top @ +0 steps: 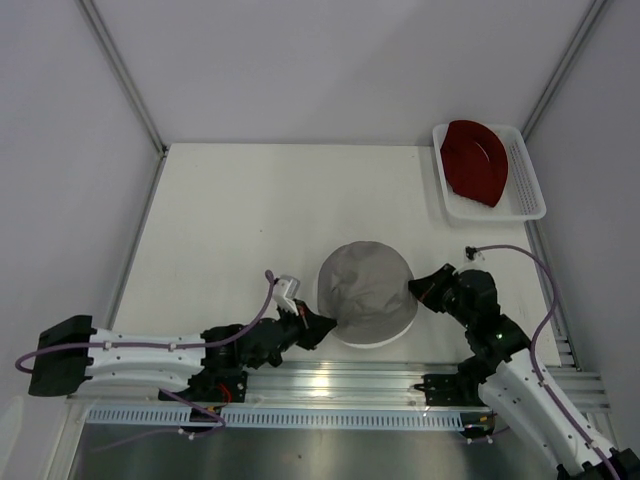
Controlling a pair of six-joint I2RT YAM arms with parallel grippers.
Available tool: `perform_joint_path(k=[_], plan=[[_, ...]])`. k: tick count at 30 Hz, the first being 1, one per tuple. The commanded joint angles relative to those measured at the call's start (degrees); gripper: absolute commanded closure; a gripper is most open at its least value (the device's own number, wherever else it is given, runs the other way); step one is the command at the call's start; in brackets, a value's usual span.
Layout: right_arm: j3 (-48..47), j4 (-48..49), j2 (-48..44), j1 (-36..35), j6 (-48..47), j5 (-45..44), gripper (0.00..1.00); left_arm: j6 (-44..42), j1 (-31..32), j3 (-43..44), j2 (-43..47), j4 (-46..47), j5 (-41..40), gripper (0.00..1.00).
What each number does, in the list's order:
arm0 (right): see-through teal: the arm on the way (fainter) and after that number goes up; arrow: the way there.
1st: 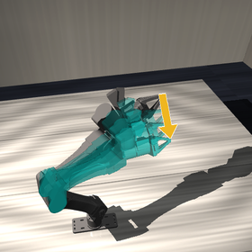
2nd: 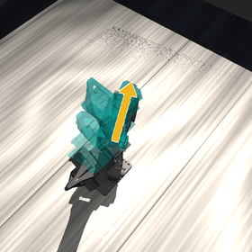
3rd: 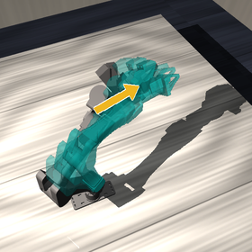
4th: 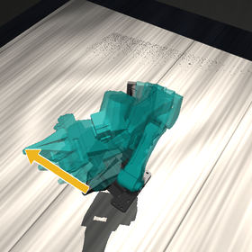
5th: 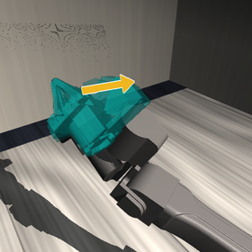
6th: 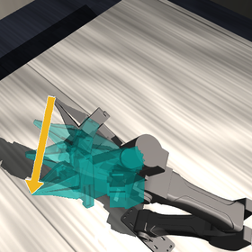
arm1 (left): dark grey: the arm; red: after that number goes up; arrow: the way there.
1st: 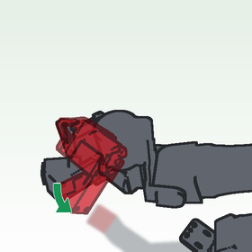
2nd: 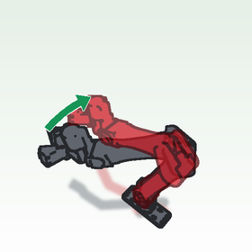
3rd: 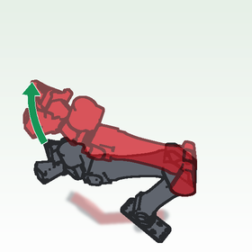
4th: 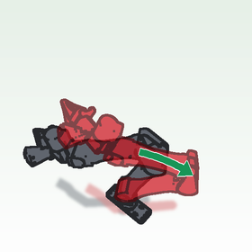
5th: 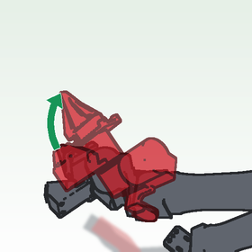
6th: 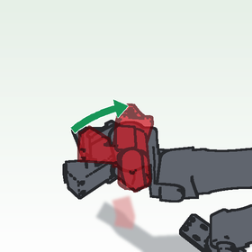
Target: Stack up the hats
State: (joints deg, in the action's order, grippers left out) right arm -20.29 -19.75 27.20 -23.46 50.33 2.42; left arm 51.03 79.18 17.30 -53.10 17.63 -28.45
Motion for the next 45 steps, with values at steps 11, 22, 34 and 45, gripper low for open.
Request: perform_joint_path(k=[11,22,34,45], plan=[[-13.08,10.78,25.96,0.88,-14.90,-3.03,0.80,8.38,-0.34,3.44,23.81,-33.25,-16.10,0.20],[-28.46,9.66,40.28,3.59,-22.20,0.39,0.40,10.24,-21.51,13.10,21.30,-40.12,-0.58,0.25],[-52.91,4.07,49.60,27.05,-28.54,-6.81,0.01,4.53,-28.02,20.32,14.25,-43.82,3.84,0.18],[-96.02,-4.31,93.51,30.58,-38.36,-9.02,0.01,0.04,-33.91,19.44,24.61,-52.87,4.19,0.12]])
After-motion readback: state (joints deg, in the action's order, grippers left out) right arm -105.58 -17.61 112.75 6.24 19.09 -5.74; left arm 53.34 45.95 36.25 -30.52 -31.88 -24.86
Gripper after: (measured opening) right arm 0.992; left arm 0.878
